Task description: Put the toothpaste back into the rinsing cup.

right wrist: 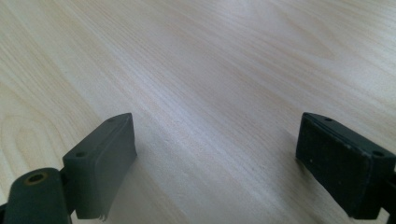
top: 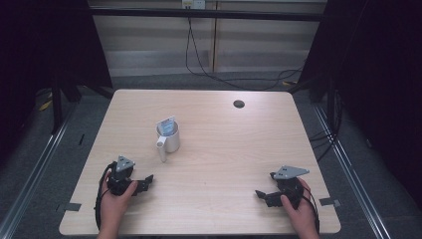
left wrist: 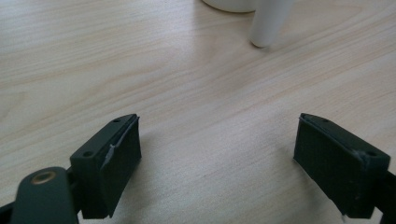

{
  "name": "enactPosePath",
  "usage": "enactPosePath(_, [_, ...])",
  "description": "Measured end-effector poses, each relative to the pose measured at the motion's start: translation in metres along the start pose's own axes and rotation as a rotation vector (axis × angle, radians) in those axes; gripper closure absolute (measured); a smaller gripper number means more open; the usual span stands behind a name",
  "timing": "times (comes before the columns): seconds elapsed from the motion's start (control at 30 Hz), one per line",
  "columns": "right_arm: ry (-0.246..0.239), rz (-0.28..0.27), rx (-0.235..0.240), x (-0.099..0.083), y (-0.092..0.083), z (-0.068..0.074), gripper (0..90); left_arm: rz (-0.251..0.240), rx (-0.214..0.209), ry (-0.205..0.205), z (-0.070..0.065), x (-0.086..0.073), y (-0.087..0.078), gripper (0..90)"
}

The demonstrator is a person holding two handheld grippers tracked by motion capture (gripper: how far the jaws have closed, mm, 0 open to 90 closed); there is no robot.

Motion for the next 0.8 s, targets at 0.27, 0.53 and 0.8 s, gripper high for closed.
enactPosePath(0.27, [-0.002, 0.0, 0.001, 0.0, 0.0, 0.0001, 11.8, 0.018, 0.021, 0.03, -0.0025, 0.0001, 0.0015, 12.7])
enactPosePath(0.53, [-0.006, 0.0, -0.002, 0.0, -0.0001, 0.0004, 12.0, 0.021, 0.023, 0.031, -0.0021, 0.0001, 0.0016, 12.1])
enactPosePath(0.8, [-0.006, 0.0, -0.001, 0.0001, 0.0, 0.0003, 12.0, 0.02, 0.022, 0.03, -0.0021, 0.0002, 0.0017, 12.0])
Point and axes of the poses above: each handheld gripper's, and its own axes: y roughly forward along the jaws, x roughly out of its top, z roughly to its left, the point moved 3 cm from there along y, roughly forward along the jaws, and after that the axes turned 3 degrees about -z, right-handed, at the moved point
